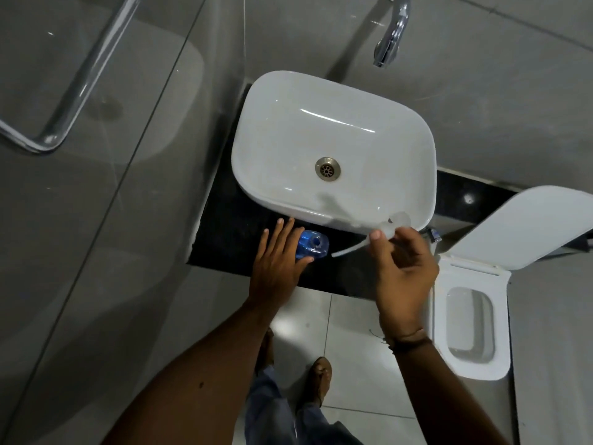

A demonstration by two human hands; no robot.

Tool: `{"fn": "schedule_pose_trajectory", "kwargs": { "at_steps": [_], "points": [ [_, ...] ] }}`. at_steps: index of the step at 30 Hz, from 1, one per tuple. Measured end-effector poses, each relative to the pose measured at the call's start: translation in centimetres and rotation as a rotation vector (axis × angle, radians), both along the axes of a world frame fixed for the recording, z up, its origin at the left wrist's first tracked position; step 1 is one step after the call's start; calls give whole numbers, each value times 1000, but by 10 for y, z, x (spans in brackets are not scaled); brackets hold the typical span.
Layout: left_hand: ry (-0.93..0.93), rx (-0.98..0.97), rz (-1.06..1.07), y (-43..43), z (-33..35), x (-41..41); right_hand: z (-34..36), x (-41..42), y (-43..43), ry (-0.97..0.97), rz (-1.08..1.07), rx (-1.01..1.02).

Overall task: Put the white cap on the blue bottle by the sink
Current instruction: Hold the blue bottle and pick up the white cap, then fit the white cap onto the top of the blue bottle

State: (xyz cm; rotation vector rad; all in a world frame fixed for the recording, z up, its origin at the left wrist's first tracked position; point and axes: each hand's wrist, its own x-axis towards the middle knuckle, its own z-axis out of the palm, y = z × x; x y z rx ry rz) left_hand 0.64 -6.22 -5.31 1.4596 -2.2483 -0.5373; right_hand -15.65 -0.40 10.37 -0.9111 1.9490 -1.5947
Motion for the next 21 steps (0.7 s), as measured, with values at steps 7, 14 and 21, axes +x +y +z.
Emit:
{"fn": "schedule_pose_trajectory", "kwargs": {
  "at_steps": [7,14,21],
  "points": [
    [3,-24,8,-1,2,0,-21,23,-19,16,23,-54],
    [22,-30,8,0,1,0,-45,25,-23,22,108,28],
    [36,-75,6,0,-4,0,-75,23,-29,264,381,243]
  ]
}}
